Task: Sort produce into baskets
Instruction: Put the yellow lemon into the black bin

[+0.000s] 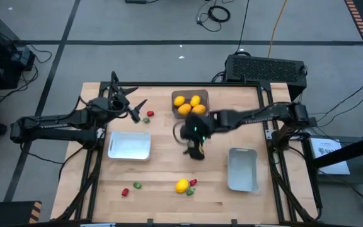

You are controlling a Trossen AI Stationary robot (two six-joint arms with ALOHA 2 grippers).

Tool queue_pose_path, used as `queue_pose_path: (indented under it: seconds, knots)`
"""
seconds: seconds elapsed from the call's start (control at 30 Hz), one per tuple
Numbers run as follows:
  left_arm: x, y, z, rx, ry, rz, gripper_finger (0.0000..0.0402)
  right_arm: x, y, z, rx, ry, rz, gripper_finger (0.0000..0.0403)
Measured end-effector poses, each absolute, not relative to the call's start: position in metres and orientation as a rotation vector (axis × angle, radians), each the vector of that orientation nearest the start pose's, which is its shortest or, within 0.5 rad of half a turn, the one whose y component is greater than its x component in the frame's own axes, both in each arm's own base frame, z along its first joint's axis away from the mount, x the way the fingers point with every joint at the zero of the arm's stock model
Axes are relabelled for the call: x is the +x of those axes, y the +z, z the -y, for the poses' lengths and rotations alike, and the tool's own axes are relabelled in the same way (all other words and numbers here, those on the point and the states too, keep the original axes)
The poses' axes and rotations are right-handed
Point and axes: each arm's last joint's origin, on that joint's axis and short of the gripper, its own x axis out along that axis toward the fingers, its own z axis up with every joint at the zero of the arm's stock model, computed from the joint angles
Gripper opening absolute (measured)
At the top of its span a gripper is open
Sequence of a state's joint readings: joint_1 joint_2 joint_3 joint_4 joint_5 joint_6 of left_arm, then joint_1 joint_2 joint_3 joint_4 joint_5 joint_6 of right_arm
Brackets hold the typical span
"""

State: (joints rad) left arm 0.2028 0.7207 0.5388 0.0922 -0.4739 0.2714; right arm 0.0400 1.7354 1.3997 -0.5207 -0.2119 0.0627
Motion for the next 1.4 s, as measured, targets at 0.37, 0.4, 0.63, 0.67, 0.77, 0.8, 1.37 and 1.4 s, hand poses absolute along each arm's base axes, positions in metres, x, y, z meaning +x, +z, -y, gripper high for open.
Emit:
queue_pose_path:
  seconds: [0.37, 0.4, 0.63, 0.67, 0.77, 0.8, 1.37, 1.4]
  knots:
    - [0.161, 0.284, -0.045, 0.269, 0.605, -0.169, 0.0310, 0.403, 0.203, -0.111, -0.370, 0.597, -0.778, 0.0322]
    - [0.161, 0.284, -0.045, 0.269, 0.605, -0.169, 0.0310, 0.405, 0.196, -0.116, -0.366, 0.602, -0.781, 0.0322]
    - [0.161, 0.284, -0.045, 0.268, 0.603, -0.168, 0.0310, 0.408, 0.188, -0.126, -0.261, 0.624, -0.846, 0.0322]
    - [0.161, 0.285, -0.045, 0.268, 0.603, -0.166, 0.0310, 0.408, 0.188, -0.126, -0.257, 0.629, -0.848, 0.0322]
    - [0.162, 0.284, -0.045, 0.244, 0.603, -0.160, 0.0310, 0.408, 0.188, -0.128, -0.255, 0.633, -0.844, 0.0322]
    - [0.162, 0.284, -0.045, 0.231, 0.599, -0.157, 0.0310, 0.409, 0.186, -0.129, -0.249, 0.632, -0.840, 0.0322]
    - [0.179, 0.270, -0.045, 0.167, 0.491, -0.221, 0.0310, 0.410, 0.159, -0.161, -0.317, 0.601, -0.837, 0.0322]
    - [0.179, 0.269, -0.045, 0.167, 0.491, -0.222, 0.0310, 0.409, 0.156, -0.161, -0.327, 0.592, -0.857, 0.0322]
